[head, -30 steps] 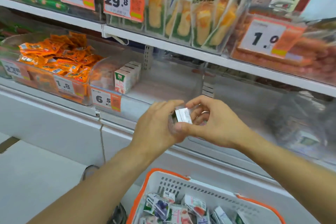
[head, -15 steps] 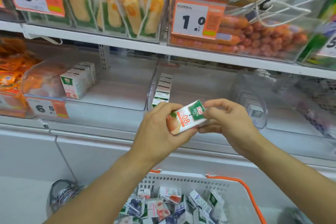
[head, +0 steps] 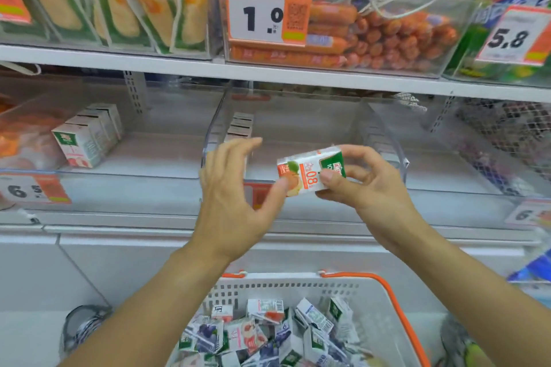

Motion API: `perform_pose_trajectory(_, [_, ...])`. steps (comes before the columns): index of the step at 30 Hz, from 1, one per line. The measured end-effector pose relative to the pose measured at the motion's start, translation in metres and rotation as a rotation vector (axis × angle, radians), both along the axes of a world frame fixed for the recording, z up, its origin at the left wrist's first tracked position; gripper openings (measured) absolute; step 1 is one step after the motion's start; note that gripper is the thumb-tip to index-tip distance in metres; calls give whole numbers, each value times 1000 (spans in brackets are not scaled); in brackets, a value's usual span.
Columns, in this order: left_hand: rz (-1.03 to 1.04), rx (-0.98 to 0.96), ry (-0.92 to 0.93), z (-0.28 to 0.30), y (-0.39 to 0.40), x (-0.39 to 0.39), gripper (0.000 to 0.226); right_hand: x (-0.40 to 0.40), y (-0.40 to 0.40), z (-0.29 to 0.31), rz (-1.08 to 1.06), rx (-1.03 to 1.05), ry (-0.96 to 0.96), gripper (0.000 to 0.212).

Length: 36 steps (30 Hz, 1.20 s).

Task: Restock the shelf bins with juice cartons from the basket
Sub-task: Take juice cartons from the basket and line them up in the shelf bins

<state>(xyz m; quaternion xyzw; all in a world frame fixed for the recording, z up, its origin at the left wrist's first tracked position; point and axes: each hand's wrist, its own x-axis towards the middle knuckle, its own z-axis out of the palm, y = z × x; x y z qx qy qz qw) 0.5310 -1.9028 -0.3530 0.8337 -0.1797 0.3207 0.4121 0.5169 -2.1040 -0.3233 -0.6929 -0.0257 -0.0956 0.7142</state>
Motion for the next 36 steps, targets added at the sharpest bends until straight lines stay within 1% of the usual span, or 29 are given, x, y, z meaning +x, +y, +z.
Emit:
perform_pose_trajectory(2, [154,-26,15,-1,17,10,62,15,3,6,-39,-122,-131,38])
perform_pose_trajectory(4, [283,21,177,-6,34,20,75,33,13,13,-49,-280,-236,40])
perform_pose_trajectory(6, [369,133,362,-15,45,24,89,48,29,18,-50,-437,-252,41])
perform_pose_trajectory(7, [381,203,383,-20,47,25,91,54,37,20,-41,-501,-237,41])
perform_pose_trajectory(9, [367,285,328,-29,50,26,87,64,54,21,-1,-602,-216,41])
perform_pose_trajectory(14, [343,281,264,-35,58,29,76,81,87,20,87,-824,-232,41])
perform_pose_trajectory(22, [260,254,254,-29,64,26,55,87,108,4,131,-955,-180,26])
perform_pose_trajectory(26, [231,225,263,-28,66,24,52,84,104,6,130,-1024,-163,26])
perform_pose_trajectory(30, [237,222,255,-27,64,23,51,82,102,10,111,-991,-131,24])
perform_pose_trajectory(33, [254,216,251,-28,62,23,50,80,102,7,89,-1020,-157,24])
perform_pose_trajectory(36, [269,219,256,-32,60,26,54,78,102,1,97,-996,-130,25])
